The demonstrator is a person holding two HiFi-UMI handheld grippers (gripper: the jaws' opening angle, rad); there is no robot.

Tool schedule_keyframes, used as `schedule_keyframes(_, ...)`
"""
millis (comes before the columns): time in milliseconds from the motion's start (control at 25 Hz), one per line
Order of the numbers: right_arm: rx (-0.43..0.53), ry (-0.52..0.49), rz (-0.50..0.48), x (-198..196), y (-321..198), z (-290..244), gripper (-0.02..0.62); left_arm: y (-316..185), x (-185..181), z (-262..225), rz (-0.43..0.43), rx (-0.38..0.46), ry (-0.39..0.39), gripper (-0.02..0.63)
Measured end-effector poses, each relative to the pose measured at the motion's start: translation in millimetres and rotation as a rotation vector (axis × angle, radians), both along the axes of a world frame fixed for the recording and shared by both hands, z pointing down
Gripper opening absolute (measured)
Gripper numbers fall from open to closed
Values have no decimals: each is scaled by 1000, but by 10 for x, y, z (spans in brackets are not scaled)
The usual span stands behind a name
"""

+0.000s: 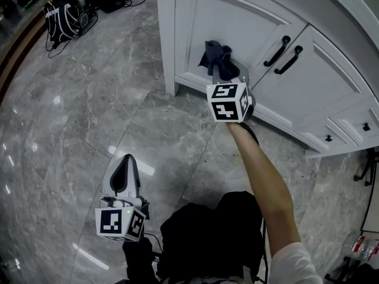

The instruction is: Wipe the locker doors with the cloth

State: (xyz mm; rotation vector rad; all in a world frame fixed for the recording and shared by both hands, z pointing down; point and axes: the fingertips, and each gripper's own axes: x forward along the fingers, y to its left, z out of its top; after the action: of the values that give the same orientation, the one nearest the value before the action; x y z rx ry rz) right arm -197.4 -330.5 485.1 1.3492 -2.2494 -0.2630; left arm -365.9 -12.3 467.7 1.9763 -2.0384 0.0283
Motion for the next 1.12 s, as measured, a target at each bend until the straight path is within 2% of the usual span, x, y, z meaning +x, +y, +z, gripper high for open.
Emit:
schedule_keyframes(400, 3, -5, 55, 616, 83, 50, 94, -57, 197, -36, 26, 5, -9, 2)
schedule_keyframes(640, 9, -7, 58, 642, 85, 165, 94, -91, 260, -25, 32, -1, -13, 2)
schedule_keyframes(1120, -73, 39, 57, 639, 124, 891, 94, -93, 202, 46, 21, -23, -25, 2)
